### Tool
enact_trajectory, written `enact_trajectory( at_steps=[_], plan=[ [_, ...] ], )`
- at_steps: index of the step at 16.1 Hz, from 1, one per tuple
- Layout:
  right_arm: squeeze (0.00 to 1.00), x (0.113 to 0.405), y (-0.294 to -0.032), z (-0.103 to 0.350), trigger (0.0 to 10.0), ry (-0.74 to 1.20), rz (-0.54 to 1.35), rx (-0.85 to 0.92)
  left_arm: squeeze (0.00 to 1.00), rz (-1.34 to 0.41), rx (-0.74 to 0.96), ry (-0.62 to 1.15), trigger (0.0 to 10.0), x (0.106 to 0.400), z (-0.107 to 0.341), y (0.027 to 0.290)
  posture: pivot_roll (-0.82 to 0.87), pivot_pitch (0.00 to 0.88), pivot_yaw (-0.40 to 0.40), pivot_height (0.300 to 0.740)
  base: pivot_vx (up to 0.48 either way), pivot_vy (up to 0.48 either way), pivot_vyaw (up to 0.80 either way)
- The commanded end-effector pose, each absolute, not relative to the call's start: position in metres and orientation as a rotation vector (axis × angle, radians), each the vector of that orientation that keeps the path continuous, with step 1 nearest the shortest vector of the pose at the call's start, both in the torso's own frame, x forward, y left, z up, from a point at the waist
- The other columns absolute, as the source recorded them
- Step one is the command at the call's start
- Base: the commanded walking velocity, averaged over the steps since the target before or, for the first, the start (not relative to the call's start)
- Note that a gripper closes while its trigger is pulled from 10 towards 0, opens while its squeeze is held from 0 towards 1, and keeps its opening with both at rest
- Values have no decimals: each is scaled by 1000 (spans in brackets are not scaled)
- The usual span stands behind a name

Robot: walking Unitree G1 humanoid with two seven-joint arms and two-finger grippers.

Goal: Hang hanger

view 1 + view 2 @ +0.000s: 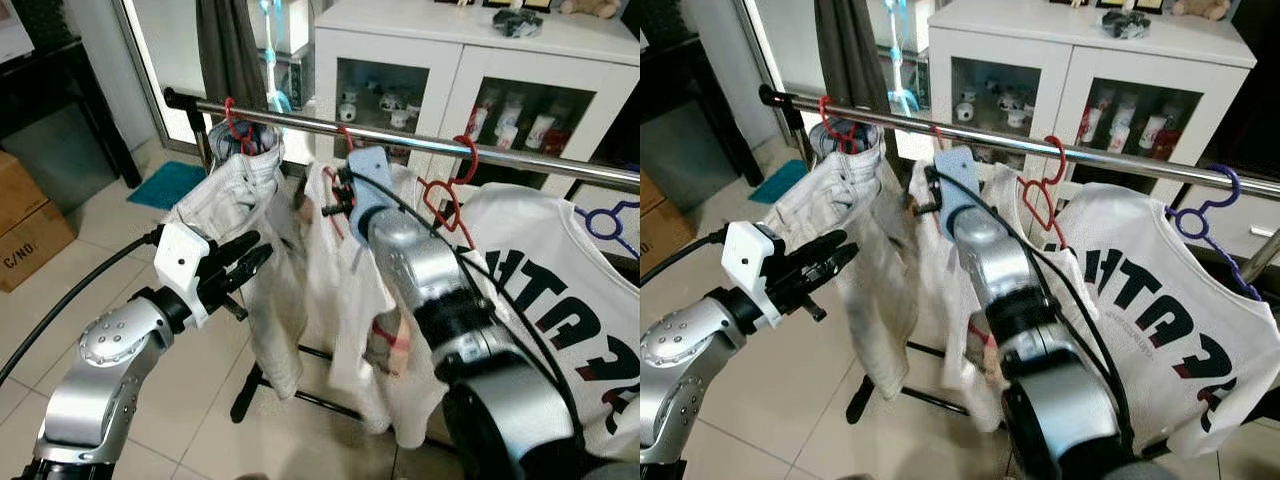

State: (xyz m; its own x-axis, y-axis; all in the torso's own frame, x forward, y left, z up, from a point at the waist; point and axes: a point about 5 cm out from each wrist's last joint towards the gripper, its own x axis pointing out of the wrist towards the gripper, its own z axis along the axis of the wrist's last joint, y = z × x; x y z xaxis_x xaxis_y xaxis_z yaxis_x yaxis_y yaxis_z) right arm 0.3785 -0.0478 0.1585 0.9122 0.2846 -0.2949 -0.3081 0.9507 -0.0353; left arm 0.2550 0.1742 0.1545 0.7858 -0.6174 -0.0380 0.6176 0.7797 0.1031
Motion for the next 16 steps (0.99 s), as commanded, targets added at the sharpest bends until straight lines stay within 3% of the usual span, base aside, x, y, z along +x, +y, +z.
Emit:
enact_trajectory(
  at_steps=[1,7,12,16],
  plan=[
    [0,384,-50,166,10000,270,272,-58,0,-680,118,-5,10000,254,159,175,89,0,38,740,0,0,0],
    [0,393,-52,165,10000,307,226,-17,0,-695,117,4,10000,253,158,174,87,0,40,740,0,0,0],
    [0,404,-54,195,10000,192,208,73,0,-696,116,-9,10000,253,161,174,92,0,33,740,0,0,0],
    [0,405,-54,188,10000,246,212,-3,0,-692,112,-3,10000,249,160,174,86,0,22,740,0,0,0]
  ],
)
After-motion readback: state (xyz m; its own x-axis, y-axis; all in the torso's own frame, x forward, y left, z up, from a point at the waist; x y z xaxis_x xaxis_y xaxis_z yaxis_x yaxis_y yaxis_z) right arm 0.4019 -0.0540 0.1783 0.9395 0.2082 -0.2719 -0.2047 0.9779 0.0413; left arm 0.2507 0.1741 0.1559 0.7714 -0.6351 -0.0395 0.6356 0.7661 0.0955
